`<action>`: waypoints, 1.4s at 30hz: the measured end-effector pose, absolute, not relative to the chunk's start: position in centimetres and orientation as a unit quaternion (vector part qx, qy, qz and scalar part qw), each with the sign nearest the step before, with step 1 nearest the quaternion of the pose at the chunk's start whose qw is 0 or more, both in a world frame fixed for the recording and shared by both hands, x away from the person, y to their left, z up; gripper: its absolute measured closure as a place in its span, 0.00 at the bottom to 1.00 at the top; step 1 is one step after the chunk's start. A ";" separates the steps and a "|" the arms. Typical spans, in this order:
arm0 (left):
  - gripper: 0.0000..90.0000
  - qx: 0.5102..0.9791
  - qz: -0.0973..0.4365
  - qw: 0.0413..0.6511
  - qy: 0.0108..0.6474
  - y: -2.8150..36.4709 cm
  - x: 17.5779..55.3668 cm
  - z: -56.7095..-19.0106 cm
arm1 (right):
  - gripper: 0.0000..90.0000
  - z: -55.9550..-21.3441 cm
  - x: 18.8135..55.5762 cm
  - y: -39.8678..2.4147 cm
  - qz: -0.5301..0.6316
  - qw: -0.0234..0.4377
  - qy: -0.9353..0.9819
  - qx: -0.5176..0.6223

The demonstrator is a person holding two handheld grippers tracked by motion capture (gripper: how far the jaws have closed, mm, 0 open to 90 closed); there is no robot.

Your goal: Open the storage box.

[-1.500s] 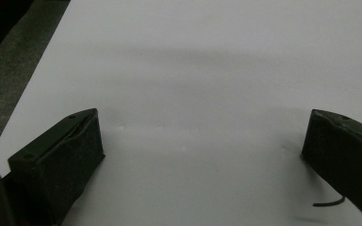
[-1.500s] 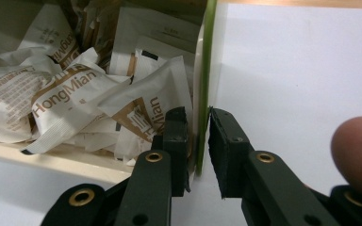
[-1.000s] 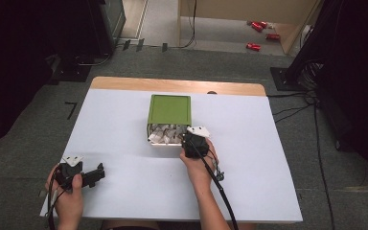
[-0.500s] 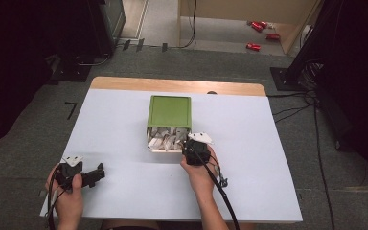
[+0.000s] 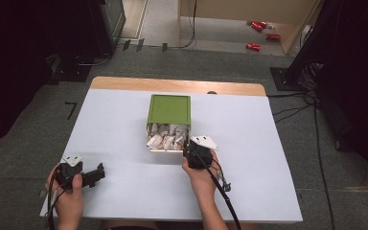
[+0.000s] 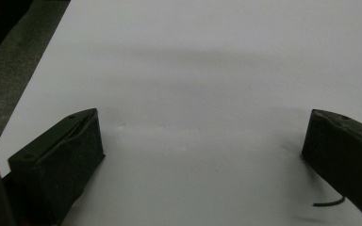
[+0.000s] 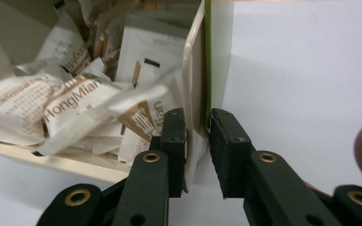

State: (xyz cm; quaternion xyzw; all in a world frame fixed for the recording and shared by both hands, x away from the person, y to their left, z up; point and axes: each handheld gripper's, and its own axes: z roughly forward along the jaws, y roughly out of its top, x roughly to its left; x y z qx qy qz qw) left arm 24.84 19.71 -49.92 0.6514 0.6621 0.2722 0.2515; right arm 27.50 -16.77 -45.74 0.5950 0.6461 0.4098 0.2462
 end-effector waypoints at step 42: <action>0.00 0.652 0.272 0.251 0.662 19.7 24.8 -49.9 | 0.97 -43.5 26.2 -16.6 0.432 0.260 0.624 0.597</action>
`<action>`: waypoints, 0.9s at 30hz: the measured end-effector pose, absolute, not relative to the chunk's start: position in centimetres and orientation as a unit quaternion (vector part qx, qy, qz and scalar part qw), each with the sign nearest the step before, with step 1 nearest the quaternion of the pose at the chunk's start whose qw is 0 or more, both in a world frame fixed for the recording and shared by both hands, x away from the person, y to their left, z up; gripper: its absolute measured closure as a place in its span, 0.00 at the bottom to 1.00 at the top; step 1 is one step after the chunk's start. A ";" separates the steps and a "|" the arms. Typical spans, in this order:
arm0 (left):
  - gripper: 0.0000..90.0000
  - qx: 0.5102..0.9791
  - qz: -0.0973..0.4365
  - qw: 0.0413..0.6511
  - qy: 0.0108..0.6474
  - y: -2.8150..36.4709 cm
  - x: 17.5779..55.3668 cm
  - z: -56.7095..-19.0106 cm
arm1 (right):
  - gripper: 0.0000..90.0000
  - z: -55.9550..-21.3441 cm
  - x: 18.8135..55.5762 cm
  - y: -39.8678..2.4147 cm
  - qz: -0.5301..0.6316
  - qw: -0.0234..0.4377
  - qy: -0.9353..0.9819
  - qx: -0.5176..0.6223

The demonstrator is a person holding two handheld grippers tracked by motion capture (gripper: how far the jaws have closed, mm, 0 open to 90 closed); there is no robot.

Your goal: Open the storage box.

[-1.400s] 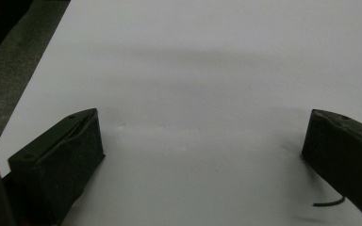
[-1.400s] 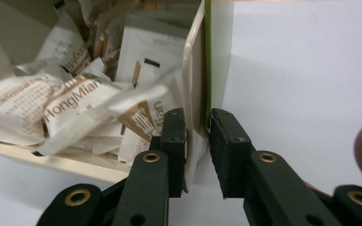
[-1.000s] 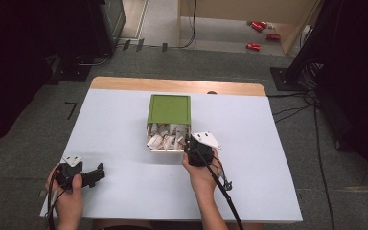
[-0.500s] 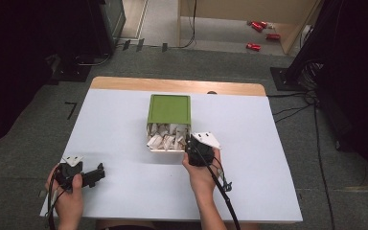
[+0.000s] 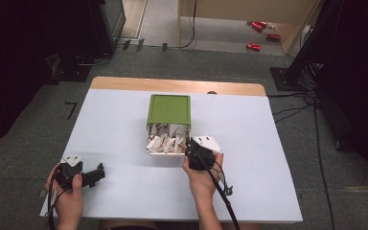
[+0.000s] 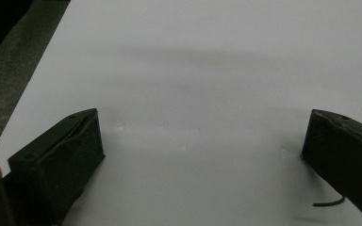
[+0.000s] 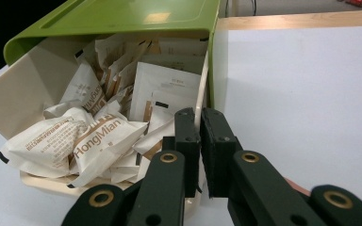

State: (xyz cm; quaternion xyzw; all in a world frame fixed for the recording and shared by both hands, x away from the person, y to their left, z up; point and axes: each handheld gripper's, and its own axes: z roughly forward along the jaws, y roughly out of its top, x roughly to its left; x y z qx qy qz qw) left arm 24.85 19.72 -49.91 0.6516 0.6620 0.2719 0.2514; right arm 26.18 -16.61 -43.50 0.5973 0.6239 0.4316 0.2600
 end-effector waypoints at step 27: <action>0.00 0.652 0.272 0.251 0.662 19.7 24.9 -49.9 | 0.97 -43.5 21.9 -16.9 0.441 0.252 0.626 0.592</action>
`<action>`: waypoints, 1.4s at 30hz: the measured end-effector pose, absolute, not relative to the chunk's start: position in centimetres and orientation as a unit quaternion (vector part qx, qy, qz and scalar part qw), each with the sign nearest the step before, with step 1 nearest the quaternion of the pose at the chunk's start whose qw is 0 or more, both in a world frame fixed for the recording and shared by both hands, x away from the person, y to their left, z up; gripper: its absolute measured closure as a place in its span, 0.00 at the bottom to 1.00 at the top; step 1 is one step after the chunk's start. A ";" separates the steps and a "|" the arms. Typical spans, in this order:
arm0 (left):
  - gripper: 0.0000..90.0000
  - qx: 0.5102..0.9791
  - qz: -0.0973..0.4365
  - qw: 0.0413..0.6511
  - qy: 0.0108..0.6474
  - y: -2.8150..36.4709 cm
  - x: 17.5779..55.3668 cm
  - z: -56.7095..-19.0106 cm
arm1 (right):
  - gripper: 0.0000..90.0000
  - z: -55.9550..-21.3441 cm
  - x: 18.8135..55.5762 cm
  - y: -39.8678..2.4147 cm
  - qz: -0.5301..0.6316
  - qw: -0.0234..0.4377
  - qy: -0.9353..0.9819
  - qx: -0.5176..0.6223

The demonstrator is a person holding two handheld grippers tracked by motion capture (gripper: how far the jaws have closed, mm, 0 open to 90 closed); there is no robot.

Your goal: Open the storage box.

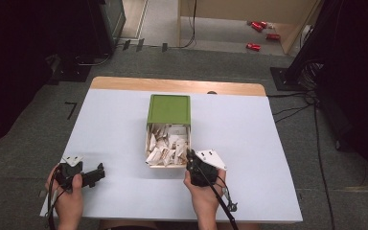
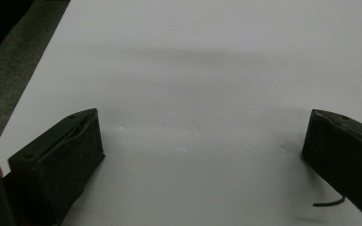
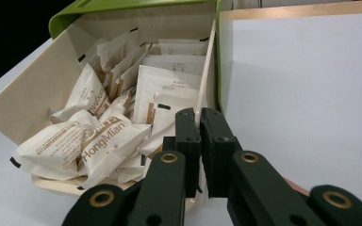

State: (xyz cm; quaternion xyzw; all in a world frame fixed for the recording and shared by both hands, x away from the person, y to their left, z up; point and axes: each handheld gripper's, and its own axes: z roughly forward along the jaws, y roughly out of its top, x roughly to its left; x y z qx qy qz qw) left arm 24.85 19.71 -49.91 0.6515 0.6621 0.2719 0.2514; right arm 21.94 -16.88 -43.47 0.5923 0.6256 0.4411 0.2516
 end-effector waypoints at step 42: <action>0.00 0.652 0.272 0.250 0.662 19.7 24.8 -49.9 | 0.79 -41.3 18.5 -17.0 0.491 0.248 0.619 0.561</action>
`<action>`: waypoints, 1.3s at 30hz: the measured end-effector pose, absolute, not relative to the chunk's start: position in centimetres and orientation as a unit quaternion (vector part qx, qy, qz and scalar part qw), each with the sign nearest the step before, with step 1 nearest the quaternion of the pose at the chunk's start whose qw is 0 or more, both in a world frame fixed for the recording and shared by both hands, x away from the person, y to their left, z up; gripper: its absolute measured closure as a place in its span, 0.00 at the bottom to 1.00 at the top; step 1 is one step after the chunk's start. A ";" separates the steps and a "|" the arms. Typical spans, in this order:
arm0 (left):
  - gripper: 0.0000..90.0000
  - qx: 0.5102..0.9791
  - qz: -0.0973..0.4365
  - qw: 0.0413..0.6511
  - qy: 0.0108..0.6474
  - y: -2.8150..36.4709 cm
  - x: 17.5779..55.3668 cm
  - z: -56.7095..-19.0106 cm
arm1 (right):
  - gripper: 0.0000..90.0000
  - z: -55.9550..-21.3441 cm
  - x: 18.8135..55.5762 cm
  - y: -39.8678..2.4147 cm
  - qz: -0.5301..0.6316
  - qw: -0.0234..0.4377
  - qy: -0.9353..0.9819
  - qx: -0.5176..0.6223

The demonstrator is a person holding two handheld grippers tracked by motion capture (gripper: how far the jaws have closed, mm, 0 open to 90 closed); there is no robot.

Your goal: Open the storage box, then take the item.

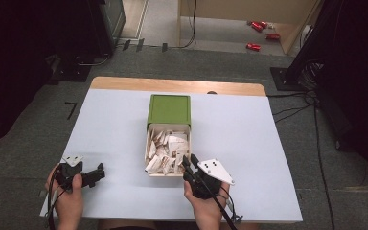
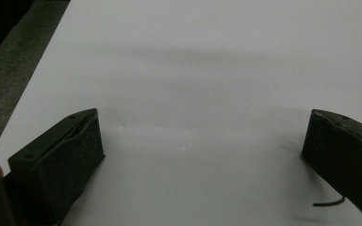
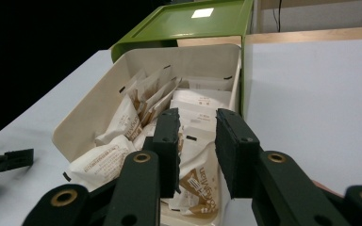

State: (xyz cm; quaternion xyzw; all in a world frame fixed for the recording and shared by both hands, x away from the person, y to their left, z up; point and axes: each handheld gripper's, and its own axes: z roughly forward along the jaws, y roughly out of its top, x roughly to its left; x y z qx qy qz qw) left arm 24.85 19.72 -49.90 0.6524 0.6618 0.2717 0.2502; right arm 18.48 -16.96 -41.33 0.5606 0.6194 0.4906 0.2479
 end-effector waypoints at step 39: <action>0.00 0.652 0.272 0.251 0.662 19.7 24.9 -49.9 | 0.74 -45.0 20.7 -11.7 0.454 0.211 0.670 0.548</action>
